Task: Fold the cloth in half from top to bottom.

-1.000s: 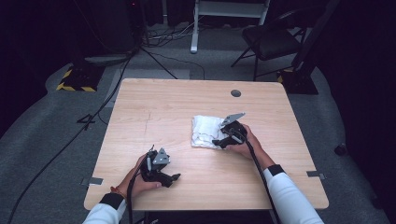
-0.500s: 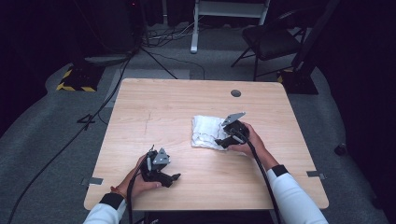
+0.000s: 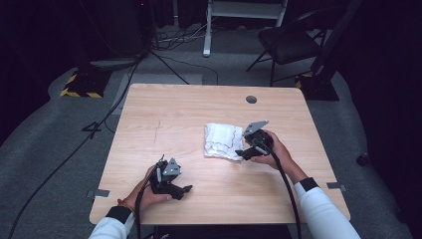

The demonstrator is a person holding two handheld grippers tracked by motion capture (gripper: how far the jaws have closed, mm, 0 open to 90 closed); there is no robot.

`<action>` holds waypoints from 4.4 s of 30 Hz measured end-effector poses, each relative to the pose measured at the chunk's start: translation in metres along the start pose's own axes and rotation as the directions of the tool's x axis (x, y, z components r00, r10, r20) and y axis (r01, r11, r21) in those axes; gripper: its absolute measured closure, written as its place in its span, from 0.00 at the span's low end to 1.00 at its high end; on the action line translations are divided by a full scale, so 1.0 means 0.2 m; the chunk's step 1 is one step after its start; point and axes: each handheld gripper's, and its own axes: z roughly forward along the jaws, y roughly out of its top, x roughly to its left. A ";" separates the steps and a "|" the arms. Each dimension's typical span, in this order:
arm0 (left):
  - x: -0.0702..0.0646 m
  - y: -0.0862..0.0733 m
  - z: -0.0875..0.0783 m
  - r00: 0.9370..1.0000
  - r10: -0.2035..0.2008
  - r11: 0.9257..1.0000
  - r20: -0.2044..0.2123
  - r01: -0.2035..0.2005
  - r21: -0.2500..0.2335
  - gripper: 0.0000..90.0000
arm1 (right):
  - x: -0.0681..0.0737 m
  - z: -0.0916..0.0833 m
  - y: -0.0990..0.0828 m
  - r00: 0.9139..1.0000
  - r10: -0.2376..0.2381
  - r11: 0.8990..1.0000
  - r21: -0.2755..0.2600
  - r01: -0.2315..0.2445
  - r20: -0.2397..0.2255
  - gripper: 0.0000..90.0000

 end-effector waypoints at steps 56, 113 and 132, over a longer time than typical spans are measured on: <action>0.00 0.00 0.00 1.000 -0.007 1.000 -0.006 0.007 0.000 0.17 | 0.13 -0.35 -0.57 0.996 0.001 0.999 0.034 -0.004 0.094 0.32; 0.00 0.00 0.00 1.000 -0.006 1.000 -0.007 0.006 -0.002 0.17 | 0.01 -0.48 -1.10 0.920 0.366 0.922 -0.191 -0.337 0.140 0.21; 0.00 0.00 0.00 1.000 -0.005 1.000 -0.004 0.004 -0.001 0.17 | 0.01 -0.48 -1.10 0.920 0.366 0.922 -0.191 -0.337 0.140 0.21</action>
